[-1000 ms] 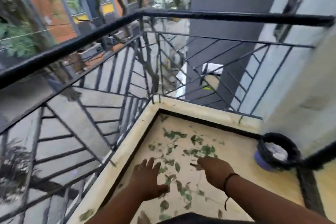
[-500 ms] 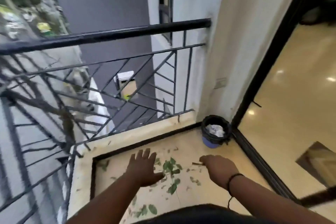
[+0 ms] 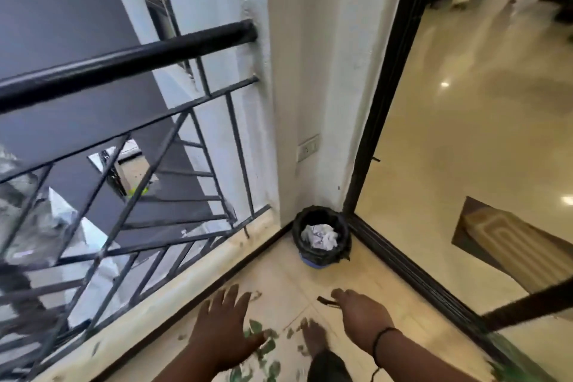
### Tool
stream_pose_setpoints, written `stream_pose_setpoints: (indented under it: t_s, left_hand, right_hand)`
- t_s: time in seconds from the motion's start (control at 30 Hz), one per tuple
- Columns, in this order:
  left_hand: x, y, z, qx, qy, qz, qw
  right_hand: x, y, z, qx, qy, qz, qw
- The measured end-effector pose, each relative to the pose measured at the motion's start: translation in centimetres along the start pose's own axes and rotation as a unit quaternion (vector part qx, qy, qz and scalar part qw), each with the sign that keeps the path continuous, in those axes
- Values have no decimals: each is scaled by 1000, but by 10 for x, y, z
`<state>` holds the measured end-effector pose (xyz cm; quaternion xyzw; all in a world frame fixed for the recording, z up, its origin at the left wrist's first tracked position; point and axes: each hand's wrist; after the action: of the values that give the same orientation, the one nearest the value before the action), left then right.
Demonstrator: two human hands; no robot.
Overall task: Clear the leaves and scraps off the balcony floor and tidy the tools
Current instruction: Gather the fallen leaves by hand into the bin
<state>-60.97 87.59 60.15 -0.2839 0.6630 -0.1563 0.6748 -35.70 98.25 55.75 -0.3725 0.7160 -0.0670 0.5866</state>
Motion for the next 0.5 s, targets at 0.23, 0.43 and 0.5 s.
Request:
stream_pose_setpoints:
  t_s: [0.23, 0.43, 0.5]
  left_hand:
    - [-16, 175, -5, 16, 86, -67, 994]
    - [-31, 263, 19, 73, 55, -69, 993]
    - [-28, 272, 19, 75, 48, -130, 988]
  right_hand:
    - [-4, 204, 61, 104, 132, -83, 982]
    - [-35, 337, 98, 167, 183, -62, 967]
    - [-46, 358, 102, 179, 191, -44, 964]
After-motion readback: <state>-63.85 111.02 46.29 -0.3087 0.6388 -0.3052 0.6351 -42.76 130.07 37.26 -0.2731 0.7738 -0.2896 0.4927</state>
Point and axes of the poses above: each hand's wrist, its own y-axis towards the middle knuckle, its own x-axis out of the palm, z = x × y, and after that the axes turned 9 degrees about y, right-handed
